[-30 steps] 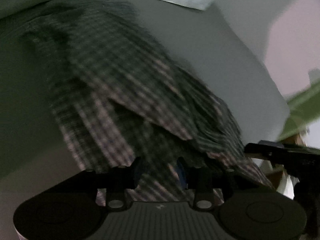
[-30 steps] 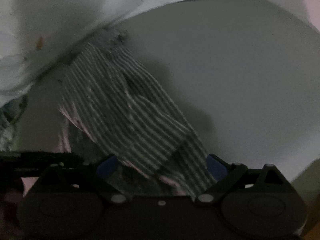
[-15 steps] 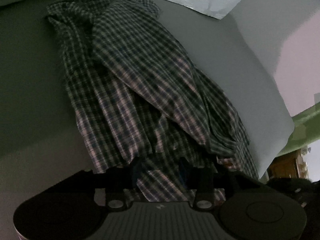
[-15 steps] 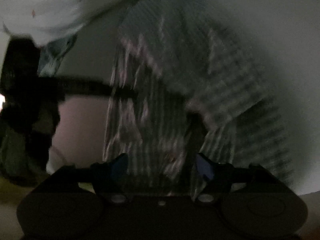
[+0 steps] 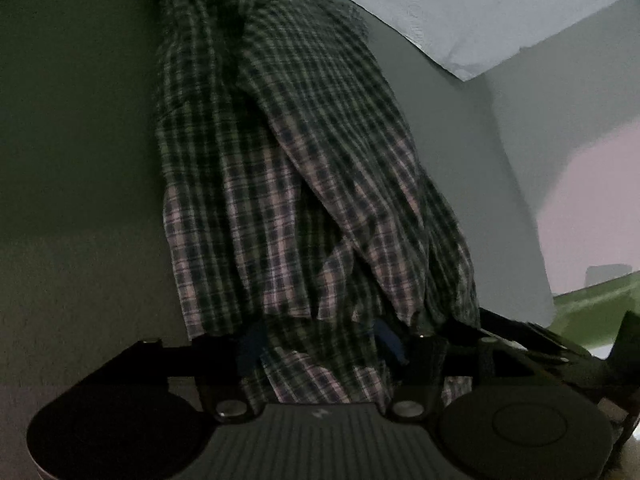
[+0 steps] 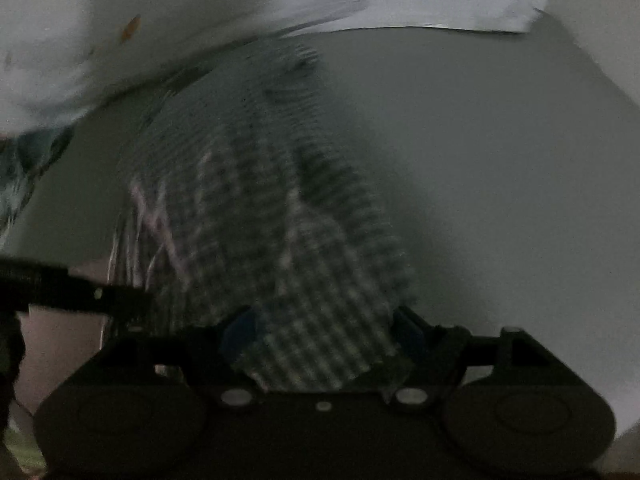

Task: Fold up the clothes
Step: 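Hold the shirt raised with both grippers, letting it hang down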

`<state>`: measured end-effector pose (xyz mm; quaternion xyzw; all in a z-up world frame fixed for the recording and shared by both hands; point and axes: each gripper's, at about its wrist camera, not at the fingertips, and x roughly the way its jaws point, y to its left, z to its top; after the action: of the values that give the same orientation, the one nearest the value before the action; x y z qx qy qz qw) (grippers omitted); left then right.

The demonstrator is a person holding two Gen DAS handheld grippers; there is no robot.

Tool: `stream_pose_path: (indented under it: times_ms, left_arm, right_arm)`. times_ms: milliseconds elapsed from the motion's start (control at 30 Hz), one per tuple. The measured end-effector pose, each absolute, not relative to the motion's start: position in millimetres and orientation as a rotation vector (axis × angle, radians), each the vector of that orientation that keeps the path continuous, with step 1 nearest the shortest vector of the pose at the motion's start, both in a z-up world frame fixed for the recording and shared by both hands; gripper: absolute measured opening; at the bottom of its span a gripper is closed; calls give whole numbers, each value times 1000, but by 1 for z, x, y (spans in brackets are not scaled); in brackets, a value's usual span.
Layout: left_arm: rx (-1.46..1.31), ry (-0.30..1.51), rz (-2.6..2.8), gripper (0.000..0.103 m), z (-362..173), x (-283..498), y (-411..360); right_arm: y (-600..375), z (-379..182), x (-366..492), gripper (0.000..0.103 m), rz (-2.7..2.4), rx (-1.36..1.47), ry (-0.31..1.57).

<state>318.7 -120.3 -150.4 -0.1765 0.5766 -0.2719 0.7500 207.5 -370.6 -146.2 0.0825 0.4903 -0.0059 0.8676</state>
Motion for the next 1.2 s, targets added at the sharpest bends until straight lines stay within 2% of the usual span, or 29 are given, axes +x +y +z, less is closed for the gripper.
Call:
stream_pose_path:
  times_ms: [33,67,100,133,267,400,500,533,567,633,733,833,1033,1200]
  left_arm:
    - [-381,1258,-596,70,-149,319,-122]
    - [-379,1257,-595,70,-148,319,-123]
    - [-377,1258,-591,70,-149,318,-126]
    - [-375,1258,-587,70,-149,318,-128]
    - [-344,1253,-565,70,-145,314,-127]
    - [-297,1234,-522,70,-143,306,-123]
    - [-306,1236,-506,70,-143,298,-118]
    - [-306,1238,-506,70,-143,295,-117]
    - [-306,1239,-507,71,-143,292,-116]
    - [-308,1248,-516,72,-145,284,-113]
    - [-300,1254,-533,74,-148,271,-111]
    - [-316,1273,-541,75,-149,260,-111]
    - [-424,1310,-521,76,-153,225,-112]
    - [-445,1355,-503,79,-159,187,-124]
  right_arm:
    - [-366,-149,209,44,-13,156,1052]
    - [-363,-152,210,24,-17,141,1074]
    - [-363,-147,206,23,-34,148,1066]
    - [-363,-137,200,18,-14,169,1033]
    - [-382,-99,170,17,13,336,950]
    - [-397,-124,150,17,-38,426,1053]
    - [-394,-152,146,23,-77,428,1155]
    - [-394,-151,145,29,-79,447,1153]
    - [-394,-147,144,41,-82,449,1149]
    - [-390,-132,141,52,-86,406,1117]
    - [-392,-117,132,56,-111,319,1085]
    - [-405,-117,121,67,-153,297,1081]
    - [-432,-142,109,74,-152,260,1124]
    - [-442,-158,107,75,-11,165,1171]
